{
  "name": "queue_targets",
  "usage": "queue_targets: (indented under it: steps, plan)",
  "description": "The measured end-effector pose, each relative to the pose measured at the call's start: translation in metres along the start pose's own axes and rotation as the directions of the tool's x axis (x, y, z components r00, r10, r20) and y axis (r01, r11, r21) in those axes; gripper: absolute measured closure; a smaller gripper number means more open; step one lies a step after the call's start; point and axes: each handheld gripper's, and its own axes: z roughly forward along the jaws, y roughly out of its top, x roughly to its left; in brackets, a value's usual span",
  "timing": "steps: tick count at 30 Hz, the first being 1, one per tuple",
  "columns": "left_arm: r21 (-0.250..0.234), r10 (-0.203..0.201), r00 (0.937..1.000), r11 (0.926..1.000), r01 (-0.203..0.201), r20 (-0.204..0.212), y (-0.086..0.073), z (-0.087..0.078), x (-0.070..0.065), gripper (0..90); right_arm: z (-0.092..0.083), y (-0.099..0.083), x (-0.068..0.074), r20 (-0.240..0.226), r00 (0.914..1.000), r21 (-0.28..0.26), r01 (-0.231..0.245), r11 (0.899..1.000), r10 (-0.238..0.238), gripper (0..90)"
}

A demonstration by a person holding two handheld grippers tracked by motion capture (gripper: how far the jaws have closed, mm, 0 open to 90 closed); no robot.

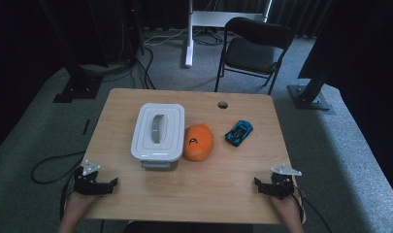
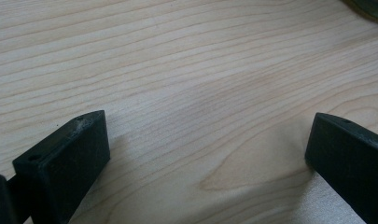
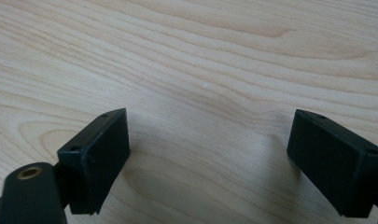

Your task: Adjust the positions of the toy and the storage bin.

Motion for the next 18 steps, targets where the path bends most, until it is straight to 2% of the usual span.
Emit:
queue_targets:
  steps: [5,10,18]
  plan:
    - [0.000,0.000,1.0000,1.0000,0.000,0.000,0.0000,0.0000,0.0000,0.3,-0.0002,0.0003,0.0001,-0.002,1.0000,0.003,0.002,1.000,-0.002,12.2]
    - [0.000,0.000,1.0000,1.0000,0.000,0.000,0.0000,0.0000,0.0000,0.3,-0.0005,0.0037,0.0016,0.009,0.9999,0.033,-0.006,0.999,0.005,12.2]
    - [0.000,0.000,1.0000,1.0000,0.000,0.000,0.0001,0.0000,0.0000,0.3,0.0017,0.0096,0.0037,-0.010,0.9999,0.064,0.011,0.998,-0.010,12.3]
